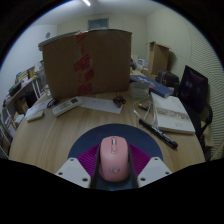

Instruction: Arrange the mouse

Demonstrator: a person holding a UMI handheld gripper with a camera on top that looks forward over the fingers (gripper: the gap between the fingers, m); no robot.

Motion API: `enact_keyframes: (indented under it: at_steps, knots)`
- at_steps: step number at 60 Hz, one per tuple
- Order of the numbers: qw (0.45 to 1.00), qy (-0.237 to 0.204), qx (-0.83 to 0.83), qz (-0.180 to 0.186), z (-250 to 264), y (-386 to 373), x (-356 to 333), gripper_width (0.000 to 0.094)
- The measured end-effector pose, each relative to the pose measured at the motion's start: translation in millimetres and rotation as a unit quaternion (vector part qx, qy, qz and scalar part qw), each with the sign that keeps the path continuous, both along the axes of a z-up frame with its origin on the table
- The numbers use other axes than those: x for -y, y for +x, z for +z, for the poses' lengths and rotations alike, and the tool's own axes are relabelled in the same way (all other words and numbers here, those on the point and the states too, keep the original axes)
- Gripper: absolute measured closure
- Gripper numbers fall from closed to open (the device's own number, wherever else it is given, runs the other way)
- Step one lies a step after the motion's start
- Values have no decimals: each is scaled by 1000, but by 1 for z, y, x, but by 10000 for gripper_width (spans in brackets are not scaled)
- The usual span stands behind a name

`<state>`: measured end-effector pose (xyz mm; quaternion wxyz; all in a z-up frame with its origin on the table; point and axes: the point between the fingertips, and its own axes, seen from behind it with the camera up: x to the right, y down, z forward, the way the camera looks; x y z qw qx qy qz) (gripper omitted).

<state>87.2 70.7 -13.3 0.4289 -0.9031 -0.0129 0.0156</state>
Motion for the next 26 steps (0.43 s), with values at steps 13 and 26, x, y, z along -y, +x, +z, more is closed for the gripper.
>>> enact_keyframes:
  at_steps: [13,26]
  knots:
    - [997,-60,-37,-26,15,-11,27,99]
    - [995,-33,-42,-81,98,-24,110,101]
